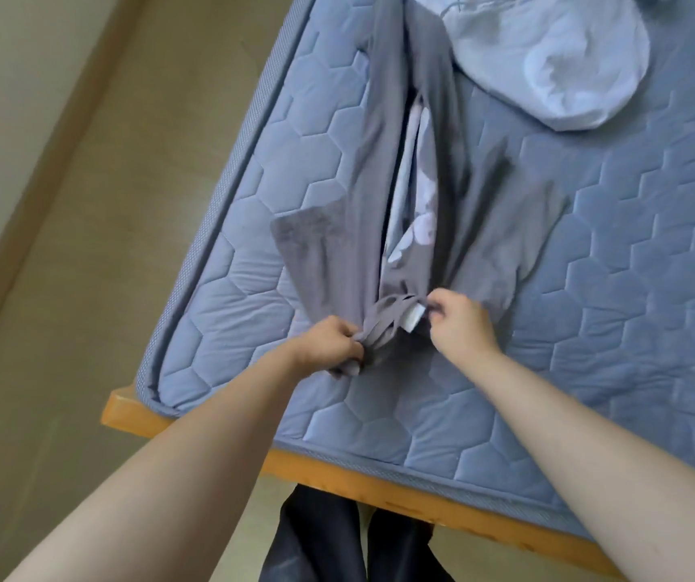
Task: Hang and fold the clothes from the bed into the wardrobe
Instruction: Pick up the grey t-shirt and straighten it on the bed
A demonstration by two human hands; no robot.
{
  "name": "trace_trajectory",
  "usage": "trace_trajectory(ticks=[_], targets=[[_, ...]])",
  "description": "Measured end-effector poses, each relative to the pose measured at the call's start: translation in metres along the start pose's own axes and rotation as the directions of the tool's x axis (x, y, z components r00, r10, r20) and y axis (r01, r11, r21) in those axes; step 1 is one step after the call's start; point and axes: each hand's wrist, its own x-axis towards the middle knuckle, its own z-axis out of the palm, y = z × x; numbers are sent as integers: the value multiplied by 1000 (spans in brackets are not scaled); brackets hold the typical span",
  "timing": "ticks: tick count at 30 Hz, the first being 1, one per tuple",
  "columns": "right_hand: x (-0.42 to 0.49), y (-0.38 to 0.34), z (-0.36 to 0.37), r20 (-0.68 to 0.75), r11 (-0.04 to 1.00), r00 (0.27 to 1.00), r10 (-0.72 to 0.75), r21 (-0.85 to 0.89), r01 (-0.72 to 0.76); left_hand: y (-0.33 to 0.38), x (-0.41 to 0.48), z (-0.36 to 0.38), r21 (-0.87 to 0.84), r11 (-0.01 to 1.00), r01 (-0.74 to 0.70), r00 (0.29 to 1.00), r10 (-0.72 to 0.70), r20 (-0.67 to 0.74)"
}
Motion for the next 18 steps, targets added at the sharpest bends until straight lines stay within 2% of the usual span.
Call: trace_trajectory(ticks=[1,2,3,4,5,6,7,8,9,10,11,12,13,15,16,18], targets=[[-14,-3,-4,163,1000,987,-15,8,14,0,-8,2,64,997,47,988,-56,146],[-29,-7,-8,384,999,923,-27,-10,34,-2,-16,3,189,979,76,956,-126,267],[-43,-9,-12,595,994,803,-14,-80,76,-4,-24,5,306,948,87,912,-199,359],[-54,-10,-17,748,973,663,19,-166,159,-6,-32,4,372,923,97,869,-260,420],[-62,-9,-22,830,940,553,73,-242,241,-7,-38,3,373,919,127,842,-299,449],[-64,-5,-27,836,918,539,96,-284,277,-8,-43,0,327,931,159,851,-297,433],[-62,-2,-33,783,929,618,73,-279,244,-9,-46,-2,247,955,165,903,-247,352],[-57,2,-38,634,975,772,55,-199,94,-9,-46,-3,145,981,129,970,-155,185],[-48,5,-40,365,996,929,60,-86,-31,-8,-45,-4,34,998,54,997,-52,-63],[-40,6,-41,46,998,997,67,20,-68,-4,-43,-5,-61,997,-50,942,26,-335],[-31,6,-40,-193,994,979,62,102,-43,1,-40,-7,-115,983,-144,841,60,-538],[-20,6,-37,-286,987,956,63,161,-16,5,-34,-7,-107,977,-184,753,70,-654],[-9,6,-32,-264,980,961,78,200,-25,7,-27,-7,-28,988,-154,724,93,-683],[9,12,-19,-27,968,981,193,167,-186,4,-13,-4,151,989,-2,783,95,-615],[14,18,-10,83,954,961,263,126,-271,-1,-8,0,147,989,26,842,58,-537],[19,32,9,252,888,904,345,224,-402,-15,6,10,-73,997,-19,937,-8,-348]])
